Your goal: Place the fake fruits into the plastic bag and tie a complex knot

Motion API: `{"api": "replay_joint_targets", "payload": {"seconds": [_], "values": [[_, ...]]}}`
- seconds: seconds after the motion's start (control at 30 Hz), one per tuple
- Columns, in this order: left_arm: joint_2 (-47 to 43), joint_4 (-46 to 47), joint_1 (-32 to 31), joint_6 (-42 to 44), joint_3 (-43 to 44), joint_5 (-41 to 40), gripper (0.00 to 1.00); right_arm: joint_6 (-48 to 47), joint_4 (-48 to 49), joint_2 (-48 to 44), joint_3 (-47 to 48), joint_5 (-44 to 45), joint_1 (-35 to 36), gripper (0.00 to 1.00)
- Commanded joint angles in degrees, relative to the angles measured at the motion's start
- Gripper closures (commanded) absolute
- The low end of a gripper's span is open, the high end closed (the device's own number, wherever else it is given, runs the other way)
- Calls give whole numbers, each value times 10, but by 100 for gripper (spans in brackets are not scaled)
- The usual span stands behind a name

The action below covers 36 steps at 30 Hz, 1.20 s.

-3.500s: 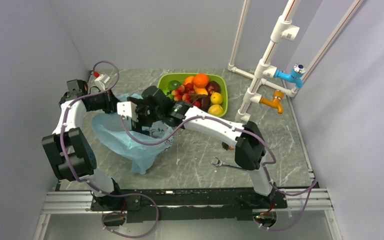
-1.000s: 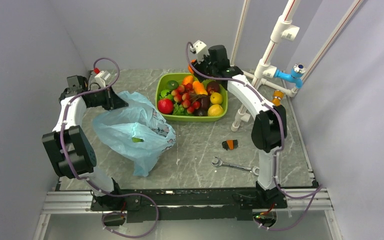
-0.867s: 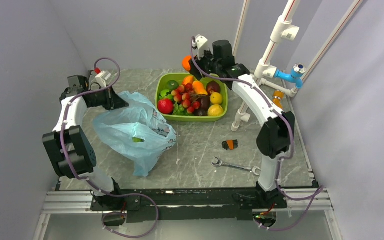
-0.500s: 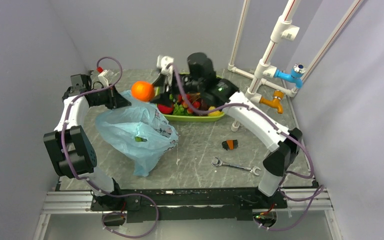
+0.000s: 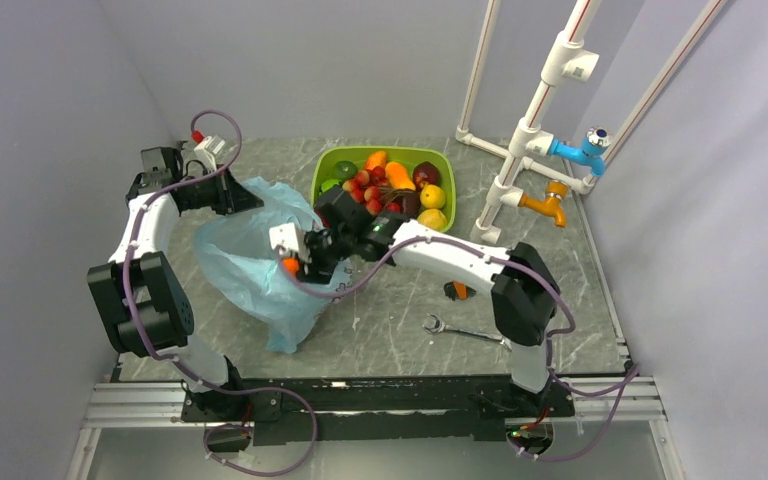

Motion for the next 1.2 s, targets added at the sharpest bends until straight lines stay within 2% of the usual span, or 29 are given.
{"api": "replay_joint_targets", "payload": {"seconds": [0.0, 0.03, 0.17, 0.2, 0.3, 0.47, 0.73, 0.97, 1.03, 1.17], "values": [[-19, 22, -3, -1, -13, 16, 100, -104, -12, 21, -7, 70, 35, 70], [-18, 22, -2, 1, -14, 15, 100, -105, -8, 26, -13, 78, 35, 66], [-14, 13, -2, 11, -13, 12, 100, -92, 25, 26, -28, 100, 37, 35], [-16, 13, -2, 13, -14, 12, 100, -85, 24, 26, -20, 101, 36, 30], [-17, 12, -2, 17, -13, 10, 100, -72, 33, 18, -6, 103, 37, 18], [-15, 4, -2, 26, -6, 9, 100, -48, 43, 2, 27, 102, 38, 5], [-16, 3, -2, 29, -6, 9, 100, 13, 105, -48, 78, 114, 21, 3], [-18, -3, -2, 35, -7, 7, 100, 120, 231, -117, 44, 134, -34, 9], [-18, -6, -3, 37, -3, 6, 100, 162, 221, -125, 47, 126, -70, 10], [-20, -4, -2, 35, -6, 5, 100, 233, 128, -109, 60, 126, -157, 11]]}}
